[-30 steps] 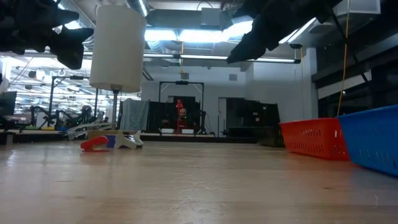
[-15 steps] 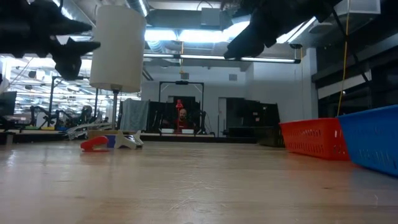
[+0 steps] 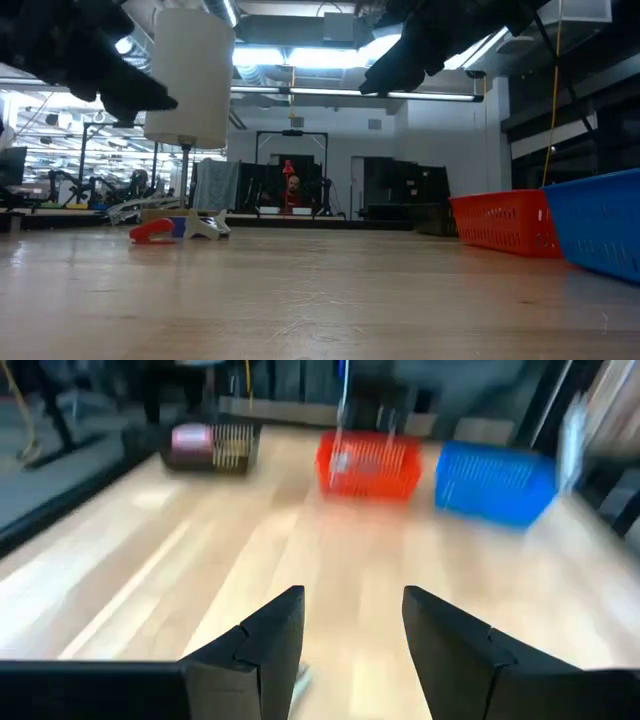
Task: Pick and place Stapler, Stapler remover, tape
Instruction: Put the purple tape into the black basket
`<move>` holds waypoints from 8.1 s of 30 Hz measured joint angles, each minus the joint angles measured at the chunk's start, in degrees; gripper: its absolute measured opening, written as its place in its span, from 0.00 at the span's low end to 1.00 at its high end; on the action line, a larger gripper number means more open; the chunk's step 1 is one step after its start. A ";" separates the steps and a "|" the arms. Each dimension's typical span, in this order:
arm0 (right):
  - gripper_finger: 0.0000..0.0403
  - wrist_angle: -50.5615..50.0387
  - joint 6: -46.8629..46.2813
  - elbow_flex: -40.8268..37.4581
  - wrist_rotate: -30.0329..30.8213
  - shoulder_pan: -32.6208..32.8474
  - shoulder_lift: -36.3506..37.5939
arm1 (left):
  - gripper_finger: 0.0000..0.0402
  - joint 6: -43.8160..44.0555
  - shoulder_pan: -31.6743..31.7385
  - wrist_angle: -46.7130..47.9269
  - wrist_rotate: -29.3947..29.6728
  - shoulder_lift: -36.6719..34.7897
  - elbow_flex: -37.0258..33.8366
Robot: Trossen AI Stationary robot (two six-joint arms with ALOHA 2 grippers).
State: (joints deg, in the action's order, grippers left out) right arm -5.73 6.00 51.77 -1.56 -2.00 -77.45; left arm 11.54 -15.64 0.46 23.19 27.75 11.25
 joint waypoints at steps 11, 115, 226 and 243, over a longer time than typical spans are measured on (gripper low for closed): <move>0.67 0.27 0.00 -0.02 0.00 0.00 -0.02 | 0.42 -0.30 3.48 14.20 1.10 24.14 13.72; 0.08 49.69 8.07 -0.02 1.54 2.78 -16.65 | 0.18 -12.04 15.98 -35.08 -31.20 41.59 22.77; 0.10 -12.74 3.45 -12.70 19.58 -30.73 7.48 | 0.45 -3.73 16.18 -9.19 -15.12 37.24 22.79; 0.10 -11.81 1.93 -12.71 18.69 -30.73 -0.70 | 0.45 -3.73 16.17 -9.19 -15.16 37.26 22.79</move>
State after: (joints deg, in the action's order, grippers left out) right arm -17.54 7.93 39.06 17.13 -32.73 -78.15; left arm 7.81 0.54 -8.73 8.03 65.01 34.04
